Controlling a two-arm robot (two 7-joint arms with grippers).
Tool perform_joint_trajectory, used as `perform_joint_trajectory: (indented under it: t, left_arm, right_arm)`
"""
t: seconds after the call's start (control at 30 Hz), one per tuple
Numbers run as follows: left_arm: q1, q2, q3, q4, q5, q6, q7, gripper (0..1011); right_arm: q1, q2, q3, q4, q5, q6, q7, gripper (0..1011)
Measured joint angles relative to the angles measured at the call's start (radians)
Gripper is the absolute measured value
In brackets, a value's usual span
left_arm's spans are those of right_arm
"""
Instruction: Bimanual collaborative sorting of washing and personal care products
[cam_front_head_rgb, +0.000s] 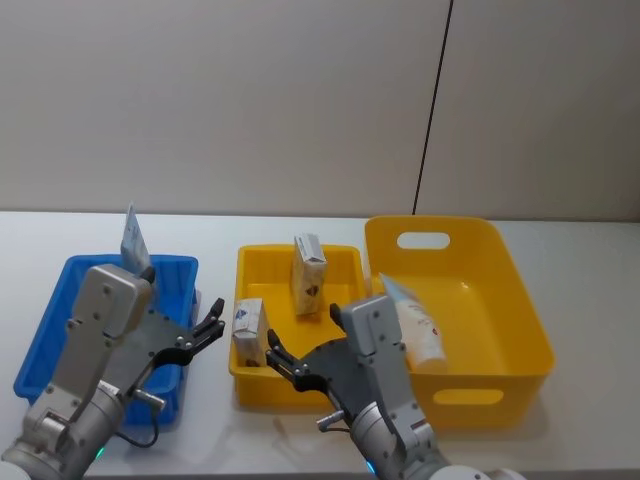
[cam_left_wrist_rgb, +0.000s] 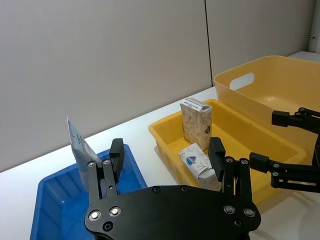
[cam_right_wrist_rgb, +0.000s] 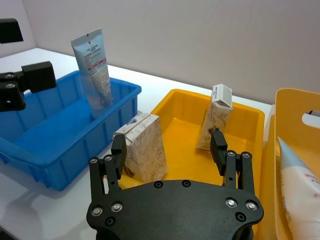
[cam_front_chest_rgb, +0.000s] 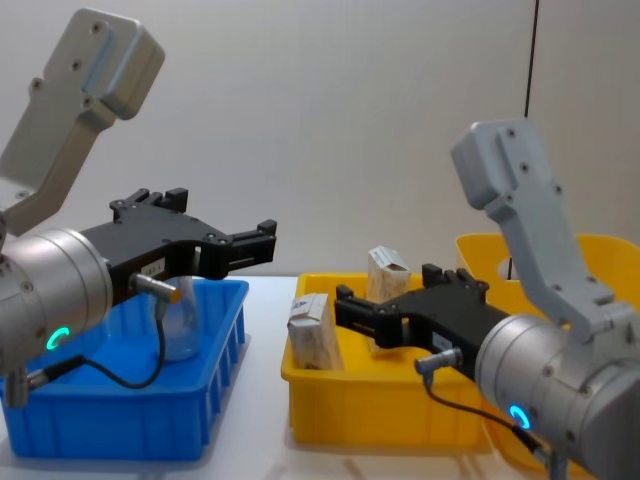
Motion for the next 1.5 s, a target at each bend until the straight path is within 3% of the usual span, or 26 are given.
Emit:
perform_joint_trajectory:
  t: [0.33, 0.83, 1.17, 1.5]
  left_arm:
    - [0.000, 0.000, 0.000, 0.000, 0.000, 0.000, 0.000, 1001]
    - [0.000, 0.000, 0.000, 0.000, 0.000, 0.000, 0.000, 1001]
    - [0.000, 0.000, 0.000, 0.000, 0.000, 0.000, 0.000, 1001]
    - [0.000, 0.000, 0.000, 0.000, 0.000, 0.000, 0.000, 1001]
  right_arm:
    - [-0.003, -0.025, -0.010, 0.013, -0.038, 0.022, -0.033, 1003]
    - [0.027, -0.047, 0.002, 0.066, -0.041, 0.025, -0.018, 1002]
    - [0.054, -0.048, 0.019, 0.105, -0.016, 0.008, 0.037, 1003]
    - [0.083, -0.030, 0.037, 0.140, 0.043, -0.020, 0.138, 1002]
